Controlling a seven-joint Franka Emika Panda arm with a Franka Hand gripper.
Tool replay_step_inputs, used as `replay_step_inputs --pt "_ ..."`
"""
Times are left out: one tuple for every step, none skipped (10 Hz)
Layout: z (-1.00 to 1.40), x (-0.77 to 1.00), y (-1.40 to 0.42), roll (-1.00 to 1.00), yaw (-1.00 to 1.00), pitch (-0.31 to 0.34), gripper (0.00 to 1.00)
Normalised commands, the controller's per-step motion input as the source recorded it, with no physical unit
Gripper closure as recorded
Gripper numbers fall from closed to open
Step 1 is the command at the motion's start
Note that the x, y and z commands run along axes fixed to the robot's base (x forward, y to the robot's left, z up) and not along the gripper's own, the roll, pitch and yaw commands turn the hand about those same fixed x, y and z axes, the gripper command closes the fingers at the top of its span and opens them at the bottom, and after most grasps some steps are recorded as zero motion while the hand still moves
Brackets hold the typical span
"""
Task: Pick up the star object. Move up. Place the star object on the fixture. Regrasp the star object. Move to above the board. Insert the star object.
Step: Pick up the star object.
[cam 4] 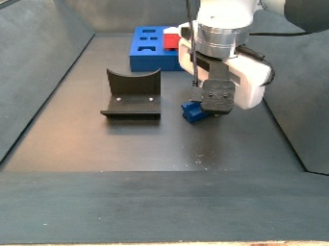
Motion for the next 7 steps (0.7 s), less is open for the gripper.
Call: replay_step_inputs --pt "0.00 0.00 0.00 0.00 0.00 0.000 1.00" --pt "0.00 0.00 0.00 0.00 0.00 0.000 1.00" --pt "0.00 0.00 0.00 0.00 0.00 0.000 1.00" --pt "0.00 0.00 0.00 0.00 0.00 0.000 1.00" --pt "0.00 0.00 0.00 0.00 0.00 0.000 1.00" --pt "0.00 0.00 0.00 0.00 0.00 0.000 1.00" --pt "0.00 0.00 0.00 0.00 0.00 0.000 1.00"
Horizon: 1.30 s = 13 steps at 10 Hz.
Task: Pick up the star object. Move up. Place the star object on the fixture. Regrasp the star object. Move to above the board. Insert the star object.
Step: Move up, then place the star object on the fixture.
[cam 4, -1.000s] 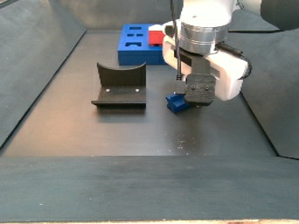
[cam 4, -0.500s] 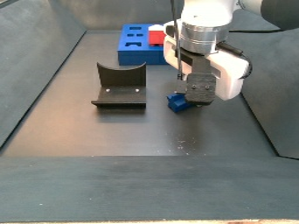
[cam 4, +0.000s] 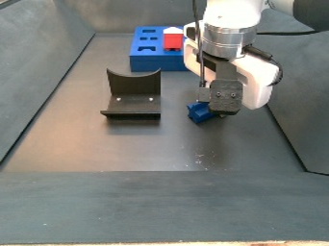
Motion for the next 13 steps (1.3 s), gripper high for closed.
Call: replay_step_inputs --pt "0.83 0.00 0.00 0.00 0.00 0.000 1.00" --pt "0.82 0.02 -0.10 -0.01 -0.01 0.004 1.00" --pt "0.69 0.00 -0.06 0.00 0.00 0.048 1.00" --pt "0.57 0.01 -0.03 0.01 0.01 0.078 1.00" --pt "0.40 0.00 -0.01 0.04 0.00 0.098 1.00" --pt "0.27 -0.01 0.00 0.07 -0.01 0.097 1.00" --pt "0.18 -0.01 0.00 0.09 -0.01 0.099 1.00" --pt "1.00 0.00 0.00 0.00 0.00 0.000 1.00" --pt "1.00 -0.01 0.00 0.00 0.00 0.022 1.00" --pt "1.00 -0.02 0.00 0.01 0.00 0.039 1.00" --pt "1.00 -0.02 0.01 0.02 0.00 0.050 1.00" --pt "1.00 -0.02 0.01 0.05 -0.01 0.060 1.00" --pt "1.00 -0.03 0.01 0.07 -0.02 0.073 1.00"
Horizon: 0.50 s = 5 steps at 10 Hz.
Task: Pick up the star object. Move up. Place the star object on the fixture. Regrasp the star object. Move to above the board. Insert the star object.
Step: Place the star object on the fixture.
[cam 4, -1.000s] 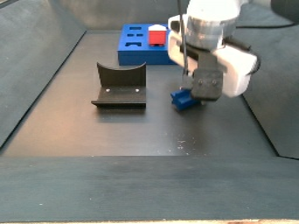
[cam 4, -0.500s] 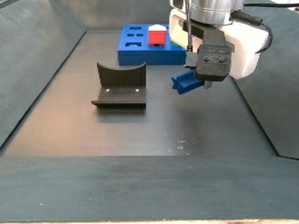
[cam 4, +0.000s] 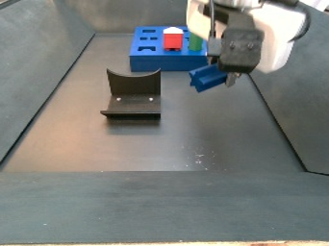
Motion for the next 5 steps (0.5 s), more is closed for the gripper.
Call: replay_step_inputs --pt "1.00 -0.03 0.01 0.09 -0.01 0.083 1.00" --pt "1.00 -0.03 0.01 0.10 -0.01 0.090 1.00" --pt "1.00 -0.03 0.01 0.12 0.00 0.093 1.00" --pt "1.00 -0.03 0.01 0.10 0.01 0.092 1.00" --pt "0.95 -0.03 0.01 0.10 0.01 0.092 1.00"
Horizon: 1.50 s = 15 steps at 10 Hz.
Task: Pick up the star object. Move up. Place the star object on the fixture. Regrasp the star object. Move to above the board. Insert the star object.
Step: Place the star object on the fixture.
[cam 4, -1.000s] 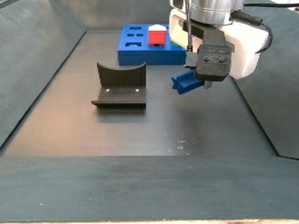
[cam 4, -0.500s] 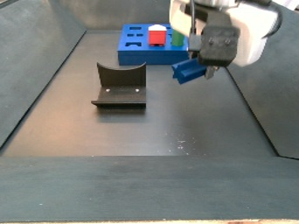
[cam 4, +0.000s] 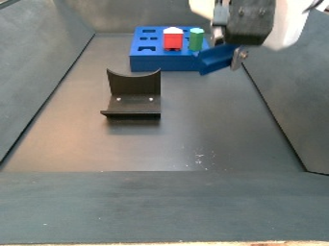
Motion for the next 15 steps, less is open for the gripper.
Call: replay_step_inputs --pt "0.75 -0.01 0.01 0.07 0.01 0.087 1.00" --pt "0.66 -0.01 0.01 0.07 0.01 0.087 1.00" --pt "0.48 0.00 0.01 0.06 0.01 0.097 1.00" --pt "0.34 0.00 0.01 0.05 0.01 0.105 1.00" --pt "-0.22 1.00 -0.39 0.03 1.00 -0.052 1.00" --pt "-0.27 1.00 -0.39 0.03 1.00 -0.049 1.00" --pt "-0.25 1.00 -0.34 0.03 1.00 -0.051 1.00" --pt "-0.23 1.00 -0.31 0.02 1.00 -0.046 1.00" --pt "-0.20 1.00 -0.28 0.01 1.00 -0.035 1.00" --pt "-0.19 1.00 -0.26 0.01 1.00 -0.032 1.00" --pt "-0.18 1.00 -0.24 0.01 1.00 -0.029 1.00" --pt "-0.17 1.00 -0.22 0.00 1.00 -0.021 1.00" --pt "-0.16 1.00 -0.20 0.00 1.00 -0.016 1.00" --pt "-0.15 1.00 -0.18 -0.01 1.00 -0.011 1.00" --pt "-0.14 1.00 -0.16 -0.02 1.00 -0.006 1.00"
